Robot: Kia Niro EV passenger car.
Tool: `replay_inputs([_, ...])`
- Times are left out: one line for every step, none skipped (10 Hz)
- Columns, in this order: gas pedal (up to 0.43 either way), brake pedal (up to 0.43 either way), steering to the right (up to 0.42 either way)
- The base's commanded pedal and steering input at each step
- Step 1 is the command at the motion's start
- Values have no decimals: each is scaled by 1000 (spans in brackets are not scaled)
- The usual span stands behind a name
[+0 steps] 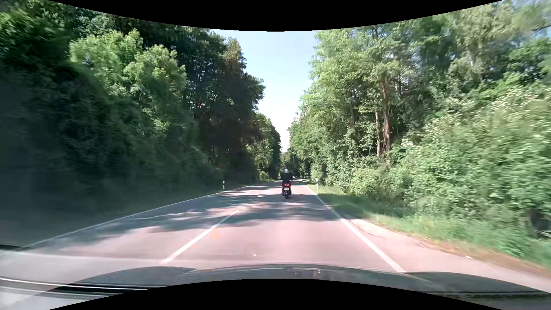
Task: Follow the waypoints while adhering to traffic rules and regulations
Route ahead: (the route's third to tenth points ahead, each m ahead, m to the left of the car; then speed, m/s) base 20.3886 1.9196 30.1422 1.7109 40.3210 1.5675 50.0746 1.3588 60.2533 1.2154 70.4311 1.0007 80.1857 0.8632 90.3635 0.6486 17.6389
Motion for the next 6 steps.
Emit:
replay_inputs([169, 6, 4])
replay_inputs([169, 6, 4])
replay_inputs([169, 6, 4])
replay_inputs([177, 6, 4])
replay_inputs([197, 6, 4])
replay_inputs([220, 6, 3])
